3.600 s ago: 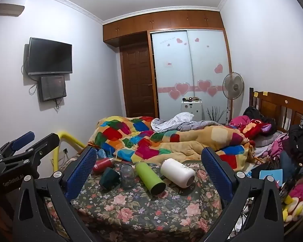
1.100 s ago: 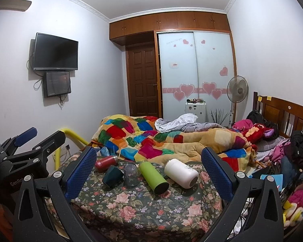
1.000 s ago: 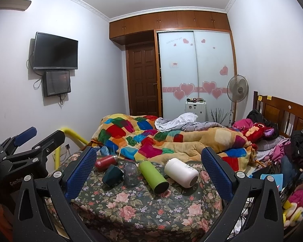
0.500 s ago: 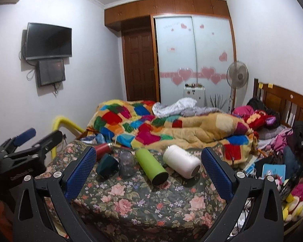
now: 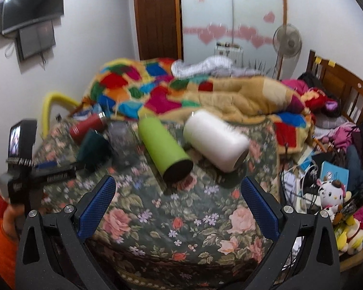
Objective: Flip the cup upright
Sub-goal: 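Reach the left tool toward the teal cup and close on it, then lift the teal cup with the left tool and carry it toward the right tool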
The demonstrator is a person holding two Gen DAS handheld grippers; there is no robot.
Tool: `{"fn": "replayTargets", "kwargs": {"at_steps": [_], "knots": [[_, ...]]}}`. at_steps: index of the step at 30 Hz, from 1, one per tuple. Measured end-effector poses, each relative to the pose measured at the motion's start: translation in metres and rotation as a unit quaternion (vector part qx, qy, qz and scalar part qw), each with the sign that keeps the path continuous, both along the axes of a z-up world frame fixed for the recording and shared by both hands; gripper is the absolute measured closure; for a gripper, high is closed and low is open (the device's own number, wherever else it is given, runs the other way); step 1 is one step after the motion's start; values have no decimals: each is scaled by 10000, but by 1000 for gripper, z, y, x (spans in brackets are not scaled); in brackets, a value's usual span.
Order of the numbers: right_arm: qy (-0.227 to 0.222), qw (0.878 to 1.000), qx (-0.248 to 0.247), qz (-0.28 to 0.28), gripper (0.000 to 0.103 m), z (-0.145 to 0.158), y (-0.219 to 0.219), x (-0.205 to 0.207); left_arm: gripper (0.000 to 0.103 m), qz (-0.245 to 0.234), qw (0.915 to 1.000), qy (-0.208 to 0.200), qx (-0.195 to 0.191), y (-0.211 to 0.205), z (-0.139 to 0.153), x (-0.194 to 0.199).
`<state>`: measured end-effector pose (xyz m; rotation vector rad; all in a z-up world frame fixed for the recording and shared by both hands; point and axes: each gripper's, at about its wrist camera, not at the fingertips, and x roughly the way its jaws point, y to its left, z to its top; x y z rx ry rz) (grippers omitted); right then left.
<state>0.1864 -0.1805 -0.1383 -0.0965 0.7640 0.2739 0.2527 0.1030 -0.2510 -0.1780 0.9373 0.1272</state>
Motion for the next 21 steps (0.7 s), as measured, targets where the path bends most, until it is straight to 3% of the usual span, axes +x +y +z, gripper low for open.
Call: {"fn": "replayTargets", "kwargs": {"at_steps": [9, 16, 21], "knots": [[283, 9988, -293, 280, 0, -22, 24, 22, 11, -498, 9969, 122, 594, -9, -27, 46], [292, 9980, -309, 469, 0, -26, 38, 33, 27, -695, 9960, -53, 553, -10, -31, 59], [300, 9974, -369, 539, 0, -30, 43, 31, 30, -589, 9962, -141, 632, -11, -30, 61]]}}
